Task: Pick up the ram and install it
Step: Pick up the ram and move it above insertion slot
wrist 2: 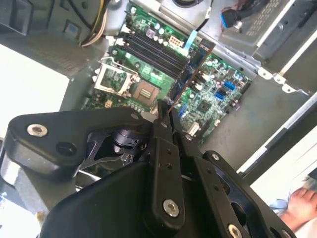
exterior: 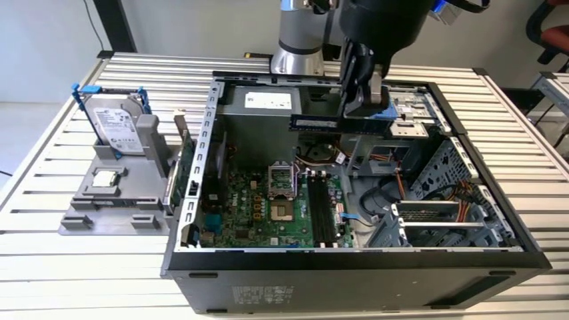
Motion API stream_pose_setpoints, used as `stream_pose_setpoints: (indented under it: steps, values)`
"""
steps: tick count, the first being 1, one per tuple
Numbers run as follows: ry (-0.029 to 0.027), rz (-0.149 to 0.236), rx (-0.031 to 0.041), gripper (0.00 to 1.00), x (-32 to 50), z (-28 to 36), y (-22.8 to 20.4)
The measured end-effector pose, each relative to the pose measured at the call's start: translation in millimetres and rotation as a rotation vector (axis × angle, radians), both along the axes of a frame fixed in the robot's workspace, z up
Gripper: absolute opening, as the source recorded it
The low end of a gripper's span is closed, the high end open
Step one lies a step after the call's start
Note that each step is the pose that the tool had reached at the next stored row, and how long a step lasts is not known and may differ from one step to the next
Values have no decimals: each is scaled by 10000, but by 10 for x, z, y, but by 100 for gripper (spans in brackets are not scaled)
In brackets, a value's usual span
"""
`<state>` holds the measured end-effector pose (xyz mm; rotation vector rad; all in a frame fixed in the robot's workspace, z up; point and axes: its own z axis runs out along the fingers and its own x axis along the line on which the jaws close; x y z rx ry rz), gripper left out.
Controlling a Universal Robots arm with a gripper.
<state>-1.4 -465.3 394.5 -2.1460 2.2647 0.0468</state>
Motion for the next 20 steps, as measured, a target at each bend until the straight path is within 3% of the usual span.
stream_pose_setpoints:
  steps: [3, 10, 20]
  values:
    - [0, -1, -22, 0, 12, -1, 53]
    - [1, -1, -24, 0, 17, -1, 55]
    - [1, 3, -24, 0, 88, -7, 58]
